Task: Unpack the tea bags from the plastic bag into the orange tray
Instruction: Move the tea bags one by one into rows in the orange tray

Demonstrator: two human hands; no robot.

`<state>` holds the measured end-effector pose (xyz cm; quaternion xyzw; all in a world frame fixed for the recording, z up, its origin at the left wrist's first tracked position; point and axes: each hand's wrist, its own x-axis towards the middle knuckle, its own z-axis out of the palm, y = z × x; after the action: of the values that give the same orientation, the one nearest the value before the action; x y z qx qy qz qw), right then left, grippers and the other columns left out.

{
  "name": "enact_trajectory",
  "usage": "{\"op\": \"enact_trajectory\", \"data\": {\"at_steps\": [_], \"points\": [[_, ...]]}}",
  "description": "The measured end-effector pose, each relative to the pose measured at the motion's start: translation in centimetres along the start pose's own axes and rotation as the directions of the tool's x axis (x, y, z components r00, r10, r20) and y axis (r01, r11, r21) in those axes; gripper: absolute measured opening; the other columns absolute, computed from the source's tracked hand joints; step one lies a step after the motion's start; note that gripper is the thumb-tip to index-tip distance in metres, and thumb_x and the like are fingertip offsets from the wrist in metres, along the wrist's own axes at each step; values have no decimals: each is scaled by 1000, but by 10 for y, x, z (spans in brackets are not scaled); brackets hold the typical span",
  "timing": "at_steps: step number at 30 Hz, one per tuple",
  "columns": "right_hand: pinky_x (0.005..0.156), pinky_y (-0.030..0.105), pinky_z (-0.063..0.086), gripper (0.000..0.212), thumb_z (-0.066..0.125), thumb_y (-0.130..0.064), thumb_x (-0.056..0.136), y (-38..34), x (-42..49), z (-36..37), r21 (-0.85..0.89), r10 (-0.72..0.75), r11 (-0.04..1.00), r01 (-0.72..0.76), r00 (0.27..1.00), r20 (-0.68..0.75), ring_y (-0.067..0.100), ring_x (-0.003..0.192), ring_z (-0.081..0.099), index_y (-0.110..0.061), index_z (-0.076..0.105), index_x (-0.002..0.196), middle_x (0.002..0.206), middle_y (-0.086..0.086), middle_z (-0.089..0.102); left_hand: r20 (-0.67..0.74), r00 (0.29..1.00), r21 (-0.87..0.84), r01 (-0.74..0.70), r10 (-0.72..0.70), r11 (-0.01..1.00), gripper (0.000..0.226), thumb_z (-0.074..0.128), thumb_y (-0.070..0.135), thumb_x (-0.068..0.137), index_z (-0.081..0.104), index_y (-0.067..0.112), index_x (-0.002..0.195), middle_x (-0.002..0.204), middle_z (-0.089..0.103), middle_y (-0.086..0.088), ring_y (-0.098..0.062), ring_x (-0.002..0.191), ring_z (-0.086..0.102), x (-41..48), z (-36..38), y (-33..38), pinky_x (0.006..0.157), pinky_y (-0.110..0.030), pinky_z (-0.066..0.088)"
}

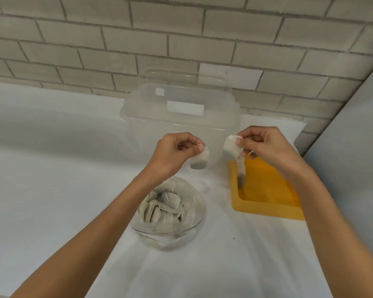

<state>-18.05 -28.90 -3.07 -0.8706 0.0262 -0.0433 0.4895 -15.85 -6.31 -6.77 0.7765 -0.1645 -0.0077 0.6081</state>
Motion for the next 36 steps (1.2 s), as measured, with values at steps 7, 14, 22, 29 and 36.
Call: {"op": "enact_trajectory", "data": {"at_steps": [7,14,22,29,36], "points": [[66,32,51,10,62,-10,88,92,9,-10,-213,246,946,-243,969,-12,18,70,66,-9,68,96,75,14,71,101,995,-13,-12,13,1000,8,71,15,85,74,11,91,76,68,9,2,65,56,8,46,6,64,-11,43],[42,19,45,4,60,-4,90,132,20,14,-97,338,937,-336,941,0,17,58,64,-7,62,89,71,10,65,136,991,-12,1,1,1000,6,71,16,85,74,14,90,75,68,9,2,66,56,8,63,4,64,-11,43],[49,21,53,6,65,-5,87,141,26,25,-27,279,959,-281,959,-60,17,55,65,-7,60,89,75,15,68,119,993,-17,29,-27,999,5,71,14,85,74,12,88,74,68,7,1,65,55,8,65,-2,63,-11,42],[63,31,57,19,66,0,84,139,23,19,17,266,964,-265,962,-56,26,67,70,-2,59,101,84,19,71,146,989,23,33,-36,999,8,71,15,85,74,10,91,74,67,7,2,64,56,11,73,-5,64,-11,43],[68,31,59,21,57,6,84,133,15,-4,21,216,976,-216,974,-67,20,73,71,-10,61,97,77,8,68,216,976,144,-31,-1,989,6,72,15,84,73,12,89,73,69,7,-5,71,63,32,101,5,71,-19,49]]}}
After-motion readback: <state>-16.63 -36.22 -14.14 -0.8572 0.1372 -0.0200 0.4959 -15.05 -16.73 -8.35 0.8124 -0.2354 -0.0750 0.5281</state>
